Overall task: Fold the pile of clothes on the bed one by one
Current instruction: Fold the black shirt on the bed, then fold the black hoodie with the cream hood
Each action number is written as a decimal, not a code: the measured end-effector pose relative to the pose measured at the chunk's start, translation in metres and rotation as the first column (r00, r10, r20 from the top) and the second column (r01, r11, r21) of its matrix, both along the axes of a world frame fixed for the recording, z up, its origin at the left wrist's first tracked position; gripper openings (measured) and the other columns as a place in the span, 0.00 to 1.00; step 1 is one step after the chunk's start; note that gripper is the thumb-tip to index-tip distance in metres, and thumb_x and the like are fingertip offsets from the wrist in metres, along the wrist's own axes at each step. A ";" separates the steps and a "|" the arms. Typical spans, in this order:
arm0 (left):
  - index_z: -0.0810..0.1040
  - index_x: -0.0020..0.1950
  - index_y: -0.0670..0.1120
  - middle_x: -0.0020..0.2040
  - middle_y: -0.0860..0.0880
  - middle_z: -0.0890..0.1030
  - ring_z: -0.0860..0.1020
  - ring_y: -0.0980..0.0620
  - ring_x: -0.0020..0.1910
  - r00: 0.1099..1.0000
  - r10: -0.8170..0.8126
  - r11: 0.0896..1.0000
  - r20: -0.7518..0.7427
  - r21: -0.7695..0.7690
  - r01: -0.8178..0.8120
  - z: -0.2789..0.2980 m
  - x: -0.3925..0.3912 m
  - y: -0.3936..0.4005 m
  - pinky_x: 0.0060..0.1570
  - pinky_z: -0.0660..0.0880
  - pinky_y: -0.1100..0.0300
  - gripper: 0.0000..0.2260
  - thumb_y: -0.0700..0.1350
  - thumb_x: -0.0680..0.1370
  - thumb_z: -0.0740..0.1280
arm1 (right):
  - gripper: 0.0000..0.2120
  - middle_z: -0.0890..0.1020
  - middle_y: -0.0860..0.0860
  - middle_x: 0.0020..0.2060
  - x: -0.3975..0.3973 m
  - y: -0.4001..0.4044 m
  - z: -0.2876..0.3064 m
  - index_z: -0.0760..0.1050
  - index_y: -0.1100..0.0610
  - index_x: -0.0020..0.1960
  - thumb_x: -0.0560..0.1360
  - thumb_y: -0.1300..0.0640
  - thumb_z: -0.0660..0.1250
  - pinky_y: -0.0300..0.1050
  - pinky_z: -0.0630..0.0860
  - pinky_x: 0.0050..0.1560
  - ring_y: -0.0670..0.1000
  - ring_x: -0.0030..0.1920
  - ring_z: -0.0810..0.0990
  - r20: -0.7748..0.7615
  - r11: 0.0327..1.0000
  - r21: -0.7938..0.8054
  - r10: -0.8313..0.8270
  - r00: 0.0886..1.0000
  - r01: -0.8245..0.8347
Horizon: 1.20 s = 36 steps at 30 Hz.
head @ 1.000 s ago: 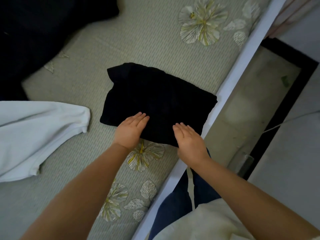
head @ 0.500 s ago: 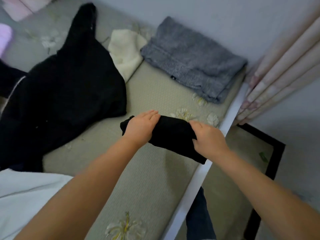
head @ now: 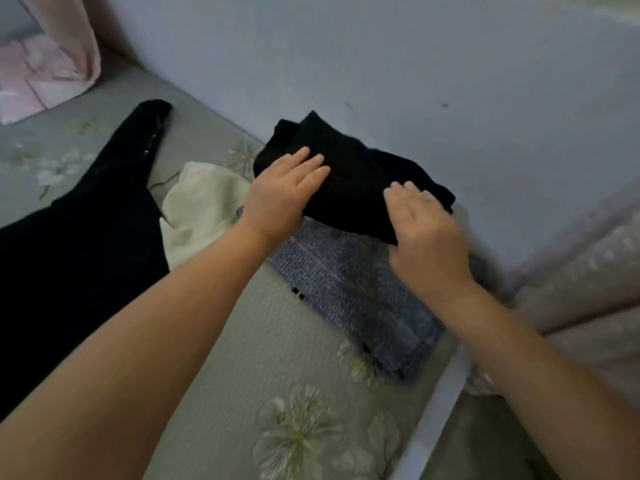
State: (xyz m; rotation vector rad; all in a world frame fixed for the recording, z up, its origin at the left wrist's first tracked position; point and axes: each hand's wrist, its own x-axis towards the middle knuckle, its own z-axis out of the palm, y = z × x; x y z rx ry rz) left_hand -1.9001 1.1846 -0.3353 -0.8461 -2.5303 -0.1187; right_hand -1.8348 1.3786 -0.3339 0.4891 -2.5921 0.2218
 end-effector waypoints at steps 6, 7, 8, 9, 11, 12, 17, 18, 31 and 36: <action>0.38 0.74 0.53 0.76 0.46 0.41 0.39 0.46 0.74 0.733 0.435 0.820 0.524 -0.567 -0.082 -0.132 -0.005 0.006 0.71 0.44 0.47 0.35 0.46 0.79 0.61 | 0.33 0.44 0.58 0.75 -0.003 -0.011 -0.147 0.41 0.60 0.75 0.80 0.48 0.53 0.53 0.42 0.73 0.58 0.74 0.42 0.676 0.979 0.202 -0.163 0.718 0.032; 0.36 0.74 0.54 0.76 0.47 0.39 0.38 0.46 0.74 0.696 0.439 0.822 0.568 -0.566 -0.057 -0.151 0.001 0.009 0.71 0.45 0.48 0.35 0.47 0.79 0.60 | 0.33 0.40 0.57 0.75 0.002 -0.012 -0.168 0.38 0.59 0.75 0.80 0.46 0.52 0.52 0.38 0.72 0.57 0.74 0.39 0.707 0.980 0.197 -0.164 0.688 0.031; 0.35 0.74 0.54 0.76 0.47 0.38 0.37 0.47 0.74 0.677 0.433 0.837 0.595 -0.544 -0.057 -0.165 0.006 0.010 0.71 0.44 0.48 0.34 0.48 0.80 0.58 | 0.34 0.39 0.57 0.74 0.006 -0.012 -0.184 0.36 0.59 0.74 0.80 0.45 0.51 0.51 0.34 0.71 0.57 0.74 0.37 0.699 0.982 0.181 -0.160 0.697 0.044; 0.35 0.73 0.53 0.75 0.47 0.37 0.37 0.47 0.74 0.674 0.424 0.854 0.605 -0.515 -0.075 -0.176 0.010 0.010 0.71 0.44 0.49 0.33 0.48 0.80 0.57 | 0.34 0.38 0.58 0.74 0.009 -0.013 -0.195 0.36 0.59 0.74 0.79 0.45 0.51 0.50 0.31 0.69 0.57 0.74 0.37 0.670 0.984 0.166 -0.158 0.726 0.061; 0.35 0.74 0.53 0.75 0.47 0.37 0.37 0.48 0.74 0.693 0.406 0.875 0.596 -0.473 -0.106 -0.186 0.014 0.009 0.71 0.43 0.50 0.31 0.48 0.81 0.55 | 0.34 0.40 0.58 0.74 0.010 -0.014 -0.202 0.38 0.60 0.74 0.79 0.45 0.52 0.49 0.28 0.66 0.58 0.74 0.37 0.626 0.986 0.152 -0.153 0.765 0.073; 0.36 0.74 0.53 0.75 0.48 0.37 0.37 0.48 0.74 0.700 0.396 0.883 0.595 -0.456 -0.112 -0.186 0.015 0.008 0.71 0.43 0.50 0.30 0.48 0.81 0.54 | 0.34 0.41 0.58 0.74 0.010 -0.014 -0.202 0.40 0.60 0.74 0.79 0.45 0.53 0.50 0.29 0.66 0.58 0.74 0.38 0.614 0.986 0.150 -0.149 0.775 0.071; 0.47 0.75 0.54 0.76 0.48 0.46 0.42 0.48 0.75 0.709 0.366 0.928 0.603 -0.293 -0.230 -0.176 0.031 -0.015 0.71 0.43 0.49 0.24 0.50 0.81 0.51 | 0.30 0.62 0.66 0.70 0.012 -0.027 -0.185 0.62 0.66 0.70 0.73 0.55 0.67 0.61 0.50 0.69 0.66 0.71 0.58 0.510 0.991 0.086 -0.136 0.849 0.107; 0.49 0.75 0.53 0.76 0.49 0.47 0.43 0.47 0.75 0.701 0.378 0.925 0.605 -0.268 -0.268 -0.175 0.039 -0.025 0.71 0.44 0.48 0.23 0.50 0.81 0.51 | 0.28 0.67 0.67 0.66 0.014 -0.034 -0.182 0.67 0.67 0.66 0.71 0.58 0.70 0.63 0.54 0.66 0.69 0.67 0.64 0.455 0.995 0.056 -0.102 0.885 0.086; 0.60 0.73 0.48 0.75 0.46 0.57 0.50 0.46 0.75 0.248 0.714 0.504 0.655 -0.234 -0.831 -0.185 0.296 -0.247 0.70 0.50 0.51 0.20 0.45 0.80 0.56 | 0.21 0.79 0.67 0.52 0.113 -0.265 -0.178 0.78 0.70 0.52 0.61 0.68 0.76 0.68 0.72 0.51 0.69 0.54 0.77 0.527 0.875 -0.178 0.472 0.707 -0.451; 0.62 0.72 0.46 0.74 0.44 0.58 0.52 0.44 0.74 0.088 0.752 0.327 0.654 -0.252 -0.911 -0.195 0.411 -0.306 0.70 0.50 0.49 0.21 0.43 0.79 0.59 | 0.20 0.81 0.65 0.50 0.174 -0.329 -0.188 0.78 0.69 0.50 0.60 0.65 0.76 0.62 0.77 0.49 0.65 0.53 0.79 0.559 0.743 -0.062 0.579 0.594 -0.666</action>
